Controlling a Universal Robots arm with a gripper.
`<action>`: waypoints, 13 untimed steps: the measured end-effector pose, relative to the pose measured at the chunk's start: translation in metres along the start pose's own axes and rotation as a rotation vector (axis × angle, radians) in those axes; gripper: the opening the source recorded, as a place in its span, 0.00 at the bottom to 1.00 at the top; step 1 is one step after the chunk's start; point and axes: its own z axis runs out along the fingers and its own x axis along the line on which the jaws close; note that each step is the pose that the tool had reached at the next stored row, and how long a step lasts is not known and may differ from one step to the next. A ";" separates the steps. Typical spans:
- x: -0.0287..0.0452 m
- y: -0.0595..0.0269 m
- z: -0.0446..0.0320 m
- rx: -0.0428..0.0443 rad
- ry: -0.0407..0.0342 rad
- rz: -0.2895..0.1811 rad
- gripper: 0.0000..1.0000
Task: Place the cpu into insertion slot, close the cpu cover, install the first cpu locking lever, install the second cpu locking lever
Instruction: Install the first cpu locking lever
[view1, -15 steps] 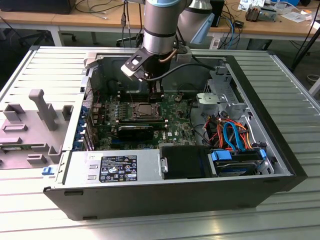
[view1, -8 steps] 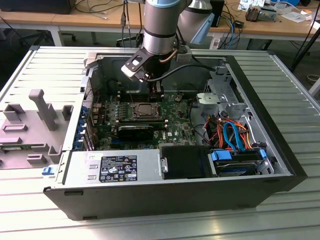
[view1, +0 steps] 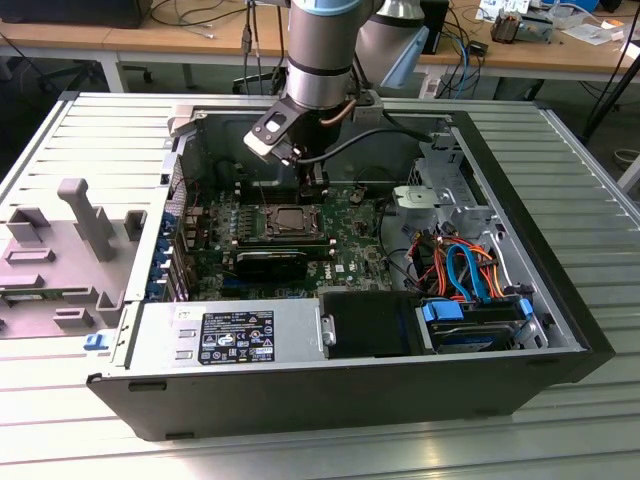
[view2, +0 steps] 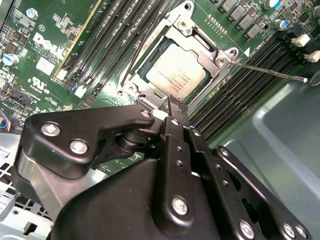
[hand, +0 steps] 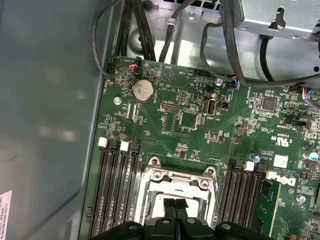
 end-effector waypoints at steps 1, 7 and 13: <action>0.0000 0.0000 0.0000 0.0000 -0.0002 -0.003 0.11; 0.0000 0.0000 0.0000 0.0000 -0.0012 -0.024 0.11; 0.0000 0.0000 0.0000 0.0000 -0.0021 -0.043 0.11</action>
